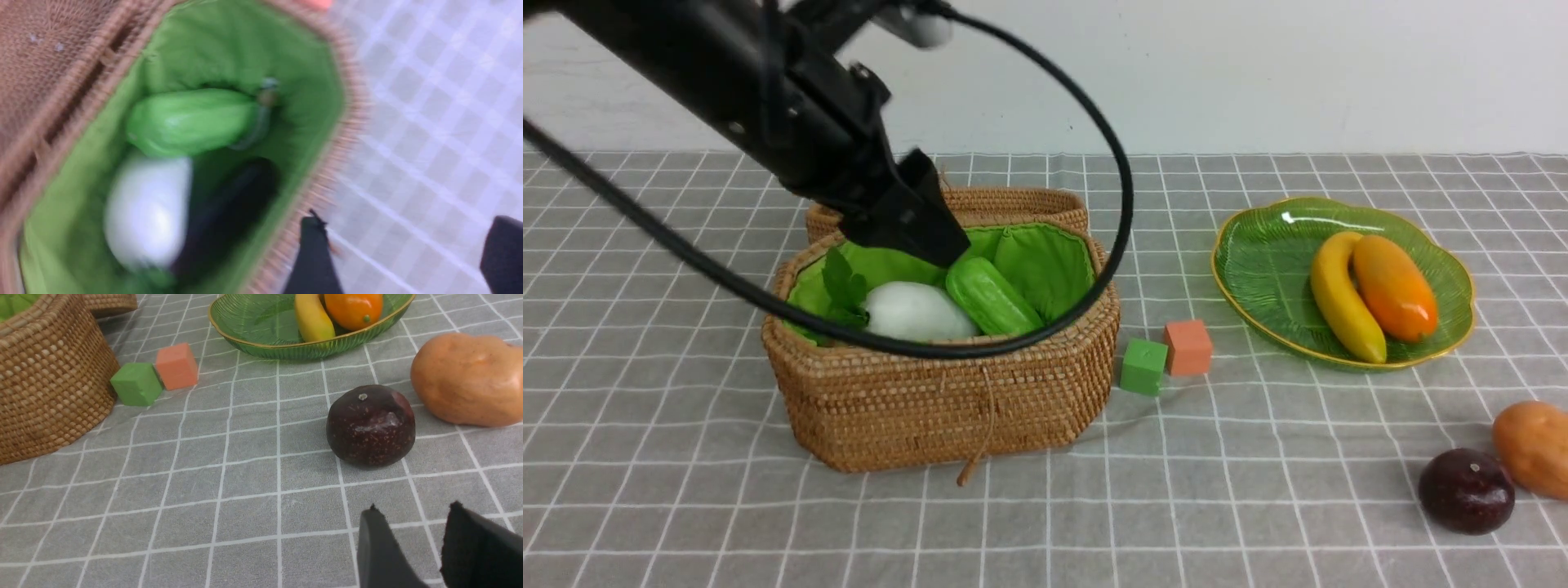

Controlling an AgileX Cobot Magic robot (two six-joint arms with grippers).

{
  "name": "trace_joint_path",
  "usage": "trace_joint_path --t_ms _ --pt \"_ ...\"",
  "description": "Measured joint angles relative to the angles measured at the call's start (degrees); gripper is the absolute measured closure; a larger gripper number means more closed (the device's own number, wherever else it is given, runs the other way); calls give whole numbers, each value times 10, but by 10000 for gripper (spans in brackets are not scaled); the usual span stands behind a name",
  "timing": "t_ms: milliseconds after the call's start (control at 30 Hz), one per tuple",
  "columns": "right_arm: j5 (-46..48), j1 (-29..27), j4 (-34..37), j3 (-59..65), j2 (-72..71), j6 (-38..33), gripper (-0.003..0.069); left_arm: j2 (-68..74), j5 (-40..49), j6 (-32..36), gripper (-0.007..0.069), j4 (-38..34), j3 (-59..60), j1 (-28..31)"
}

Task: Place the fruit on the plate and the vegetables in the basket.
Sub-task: Use the right arm to grab a mangosteen and put it into the right plate

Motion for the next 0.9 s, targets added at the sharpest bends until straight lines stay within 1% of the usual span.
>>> trace_joint_path --t_ms 67,100,200,233,267,300,333,400,467,533,567,600,633,767,900 --pt "0 0 0 0 0 0 418 -37 13 -36 184 1 0 0" --pt "0 0 0 0 0 0 418 -83 18 -110 234 17 5 0" --pt "0 0 0 0 0 0 418 -142 18 -199 305 59 16 0" --pt "0 0 0 0 0 0 418 -171 18 -233 347 88 24 0" --pt "0 0 0 0 0 0 418 -187 18 -253 366 106 34 0" --pt "0 0 0 0 0 0 418 -195 18 -258 379 114 36 0" --pt "0 0 0 0 0 0 418 -224 18 -295 432 145 60 0" --pt "0 0 0 0 0 0 418 -269 18 -320 490 170 97 0" --pt "0 0 0 0 0 0 418 -293 18 -329 528 180 126 0" --pt "0 0 0 0 0 0 418 -371 18 -336 615 188 208 0" --pt "0 0 0 0 0 0 418 -391 18 -338 634 187 225 0" --pt "0 0 0 0 0 0 418 -396 18 -338 634 187 231 0" --pt "0 0 0 0 0 0 418 -438 18 -338 638 177 280 0" --pt "0 0 0 0 0 0 418 -500 8 -340 638 149 365 0" --pt "0 0 0 0 0 0 418 -530 -17 -341 638 135 416 0"
